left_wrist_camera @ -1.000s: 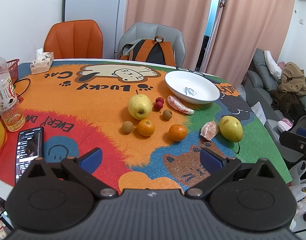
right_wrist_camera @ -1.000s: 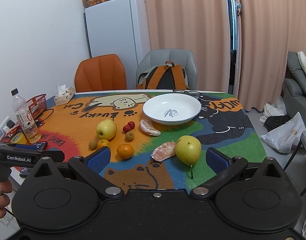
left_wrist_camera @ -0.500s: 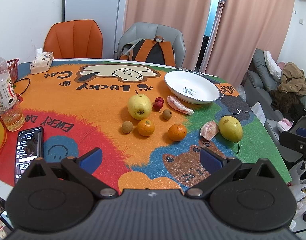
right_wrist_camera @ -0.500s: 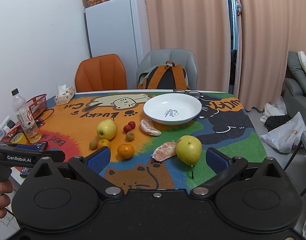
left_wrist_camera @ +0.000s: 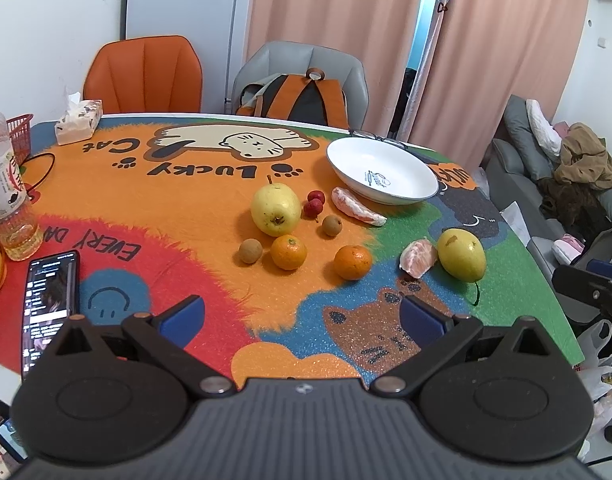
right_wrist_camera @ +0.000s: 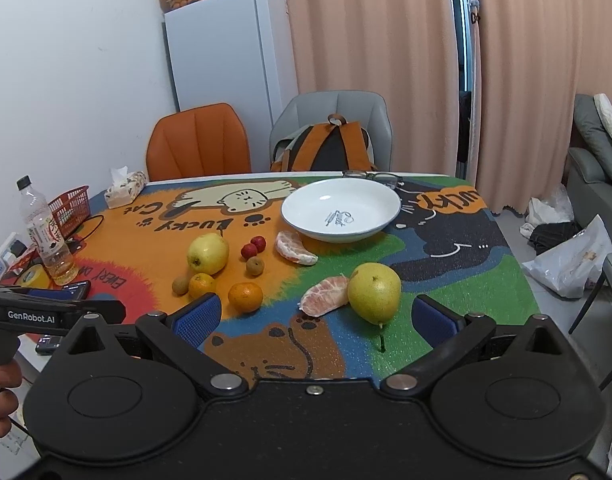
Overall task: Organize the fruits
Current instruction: 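Move left tool toward yellow pear while right tool approaches the green-yellow pear, then close left tool on yellow pear while right tool closes on the other pear, then carry left tool's pear into white bowl and open while right tool does likewise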
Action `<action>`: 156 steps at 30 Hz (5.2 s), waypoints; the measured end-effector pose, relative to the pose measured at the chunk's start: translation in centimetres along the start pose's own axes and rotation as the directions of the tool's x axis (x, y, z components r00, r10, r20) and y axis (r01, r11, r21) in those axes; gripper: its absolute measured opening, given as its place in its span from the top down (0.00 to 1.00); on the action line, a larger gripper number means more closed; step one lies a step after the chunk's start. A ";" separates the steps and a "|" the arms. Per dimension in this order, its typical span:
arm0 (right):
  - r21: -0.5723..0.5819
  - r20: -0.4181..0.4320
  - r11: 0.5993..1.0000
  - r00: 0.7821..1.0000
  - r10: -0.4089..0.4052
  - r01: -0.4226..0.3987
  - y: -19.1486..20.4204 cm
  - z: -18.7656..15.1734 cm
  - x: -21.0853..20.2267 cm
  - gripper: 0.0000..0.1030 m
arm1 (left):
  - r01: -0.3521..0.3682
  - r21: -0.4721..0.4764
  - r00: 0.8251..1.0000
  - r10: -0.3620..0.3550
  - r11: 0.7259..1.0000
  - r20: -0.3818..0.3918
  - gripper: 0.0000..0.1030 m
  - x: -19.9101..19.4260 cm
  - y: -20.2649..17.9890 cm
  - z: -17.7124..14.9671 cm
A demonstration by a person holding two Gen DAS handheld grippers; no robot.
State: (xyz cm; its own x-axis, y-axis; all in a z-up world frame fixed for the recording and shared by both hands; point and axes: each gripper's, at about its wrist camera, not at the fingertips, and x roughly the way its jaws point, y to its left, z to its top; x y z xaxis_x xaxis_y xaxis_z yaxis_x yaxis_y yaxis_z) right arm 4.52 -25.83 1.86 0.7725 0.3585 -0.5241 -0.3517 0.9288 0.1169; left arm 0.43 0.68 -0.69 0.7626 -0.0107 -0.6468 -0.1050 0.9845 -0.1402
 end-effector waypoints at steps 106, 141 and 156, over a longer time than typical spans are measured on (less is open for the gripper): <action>0.138 -0.181 0.990 0.982 0.047 -0.022 -7.9 -0.1 18.0 0.40 | -0.072 -0.170 0.994 0.055 0.983 -0.098 0.42 20.3 2.9 7.9; 0.108 -0.052 0.992 0.997 0.062 -0.056 -6.7 4.9 17.5 0.40 | 0.023 -0.165 0.999 -0.018 0.986 0.031 0.42 16.3 0.3 11.2; 0.126 -0.011 0.989 0.997 0.082 -0.080 -6.5 8.0 19.4 0.40 | 0.090 -0.138 0.993 -0.079 0.986 0.085 0.42 17.2 -3.1 14.4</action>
State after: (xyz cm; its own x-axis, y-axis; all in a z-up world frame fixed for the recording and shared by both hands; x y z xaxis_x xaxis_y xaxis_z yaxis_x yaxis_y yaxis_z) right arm 26.02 -24.20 -2.31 0.7349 0.4326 -0.5223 -0.3432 0.9015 0.2638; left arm 23.06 0.01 -0.57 0.8202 -0.0731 -0.5674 -0.1231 0.9460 -0.2998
